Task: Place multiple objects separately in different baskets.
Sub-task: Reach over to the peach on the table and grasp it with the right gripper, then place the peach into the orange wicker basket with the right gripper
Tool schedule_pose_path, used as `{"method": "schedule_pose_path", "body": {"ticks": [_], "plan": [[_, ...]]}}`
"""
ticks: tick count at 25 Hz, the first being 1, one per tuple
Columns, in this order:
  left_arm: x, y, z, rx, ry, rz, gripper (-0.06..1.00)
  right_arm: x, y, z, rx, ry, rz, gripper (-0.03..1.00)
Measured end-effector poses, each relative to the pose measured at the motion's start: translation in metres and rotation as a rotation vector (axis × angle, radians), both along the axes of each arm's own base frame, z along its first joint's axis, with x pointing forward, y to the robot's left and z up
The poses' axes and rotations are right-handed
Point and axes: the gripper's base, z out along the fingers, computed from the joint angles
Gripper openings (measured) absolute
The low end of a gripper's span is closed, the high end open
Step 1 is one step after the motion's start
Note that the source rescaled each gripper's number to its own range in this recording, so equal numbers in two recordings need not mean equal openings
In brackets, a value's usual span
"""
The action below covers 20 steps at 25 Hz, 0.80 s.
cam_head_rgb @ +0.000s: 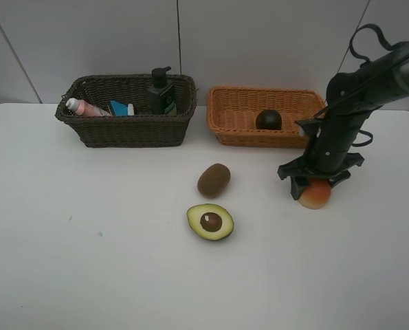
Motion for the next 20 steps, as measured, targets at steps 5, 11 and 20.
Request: {"method": "schedule_pose_path", "body": {"ticks": [5, 11, 20], "plan": [[0.0, 0.0, 0.0, 0.0, 0.0, 0.0, 1.0, 0.0, 0.0, 0.0, -0.001, 0.003, 0.0, 0.52], [0.0, 0.0, 0.0, 0.0, 0.0, 0.0, 1.0, 0.009, 0.003, 0.034, 0.009, -0.024, -0.016, 0.52], [0.0, 0.0, 0.0, 0.0, 0.0, 0.001, 1.0, 0.084, 0.008, 0.125, 0.033, -0.335, -0.006, 0.52]]}}
